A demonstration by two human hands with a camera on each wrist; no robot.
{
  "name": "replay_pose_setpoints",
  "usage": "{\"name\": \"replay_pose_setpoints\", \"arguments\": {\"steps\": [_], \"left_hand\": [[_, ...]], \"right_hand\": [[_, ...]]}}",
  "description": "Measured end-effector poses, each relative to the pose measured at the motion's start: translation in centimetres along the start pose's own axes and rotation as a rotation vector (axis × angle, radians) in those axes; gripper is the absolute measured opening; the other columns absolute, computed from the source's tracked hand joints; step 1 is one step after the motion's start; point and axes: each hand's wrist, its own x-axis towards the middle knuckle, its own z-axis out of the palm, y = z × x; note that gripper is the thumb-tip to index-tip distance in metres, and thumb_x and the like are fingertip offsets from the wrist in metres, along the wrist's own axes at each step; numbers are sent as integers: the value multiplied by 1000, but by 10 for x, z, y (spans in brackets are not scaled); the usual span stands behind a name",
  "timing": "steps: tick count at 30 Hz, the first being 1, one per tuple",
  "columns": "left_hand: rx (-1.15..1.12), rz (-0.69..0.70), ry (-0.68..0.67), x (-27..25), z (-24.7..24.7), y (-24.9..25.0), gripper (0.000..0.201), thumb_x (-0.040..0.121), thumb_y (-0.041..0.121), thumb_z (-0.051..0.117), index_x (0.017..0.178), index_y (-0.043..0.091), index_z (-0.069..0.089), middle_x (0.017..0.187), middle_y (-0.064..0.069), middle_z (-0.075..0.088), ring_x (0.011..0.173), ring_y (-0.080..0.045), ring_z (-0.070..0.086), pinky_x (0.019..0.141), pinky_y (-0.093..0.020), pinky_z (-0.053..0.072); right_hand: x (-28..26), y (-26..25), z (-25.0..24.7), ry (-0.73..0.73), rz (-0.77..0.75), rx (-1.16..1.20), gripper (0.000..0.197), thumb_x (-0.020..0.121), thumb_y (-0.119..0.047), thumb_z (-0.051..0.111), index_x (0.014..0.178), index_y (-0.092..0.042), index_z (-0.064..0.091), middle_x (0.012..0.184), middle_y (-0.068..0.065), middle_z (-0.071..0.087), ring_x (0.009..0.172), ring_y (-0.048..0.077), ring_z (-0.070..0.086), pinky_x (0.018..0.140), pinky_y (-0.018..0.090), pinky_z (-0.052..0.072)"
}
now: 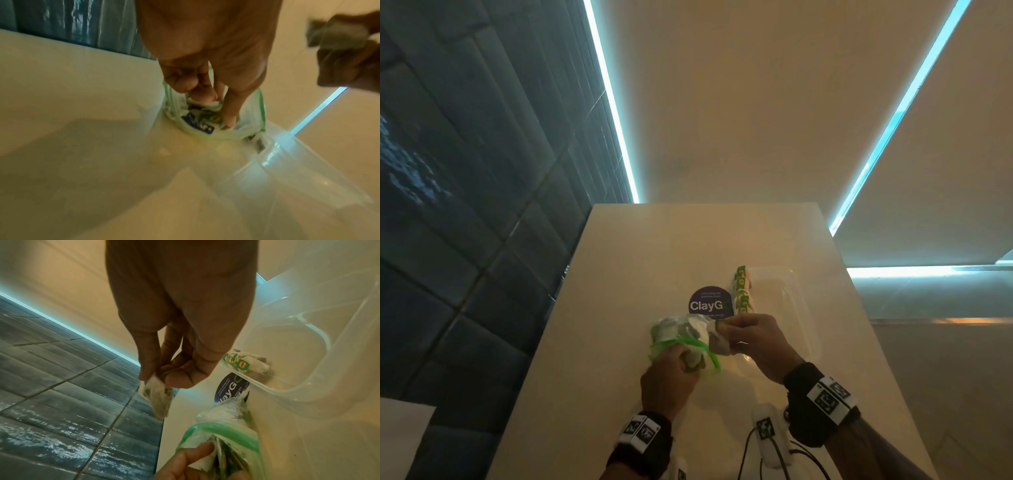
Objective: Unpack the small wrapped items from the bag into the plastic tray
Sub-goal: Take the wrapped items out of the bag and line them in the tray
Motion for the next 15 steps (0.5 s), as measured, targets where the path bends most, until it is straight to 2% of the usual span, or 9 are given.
{"name": "replay_pose_setpoints", "arguments": {"steps": [3,6,7,10,12,15], "left_hand": [[39,-47,-6,5,12,-3,35,79,58,64,101,31,66,101,13,68,92,-13,65,69,-24,43],[3,-69,18,10,14,-6,27,86,50,60,96,27,70,97,8,71,87,-15,64,73,-29,51],[-28,-63,28,11,13,-6,23,87,45,62,93,25,71,95,6,71,85,-15,63,72,-28,51],[-202,-60,62,11,6,-7,15,83,35,71,86,20,74,85,6,70,78,-13,62,66,-22,48],[-358,-101,83,11,-2,-8,12,78,30,77,81,19,75,81,6,69,76,-13,63,62,-15,44],[-557,-179,60,10,-14,-10,13,75,28,81,72,20,71,76,2,69,73,-14,64,64,-22,48]], "right_hand": [[-3,1,-4,2,2,0,23,85,-5,69,100,11,69,96,17,71,84,29,66,78,42,56],[-5,1,-10,20,6,22,25,84,-6,69,101,12,68,96,19,69,85,32,64,76,42,55],[-5,1,-12,32,8,26,26,84,-6,69,102,13,68,97,21,68,86,33,63,78,45,55],[-4,2,-16,62,10,30,28,83,-8,70,102,13,67,100,24,66,90,37,60,91,59,49],[-5,3,-15,68,10,43,31,82,-9,71,103,13,66,101,24,66,92,37,58,94,62,45],[-5,5,-10,66,-5,70,30,84,-6,67,105,15,65,98,20,66,92,36,59,95,59,46]]}}
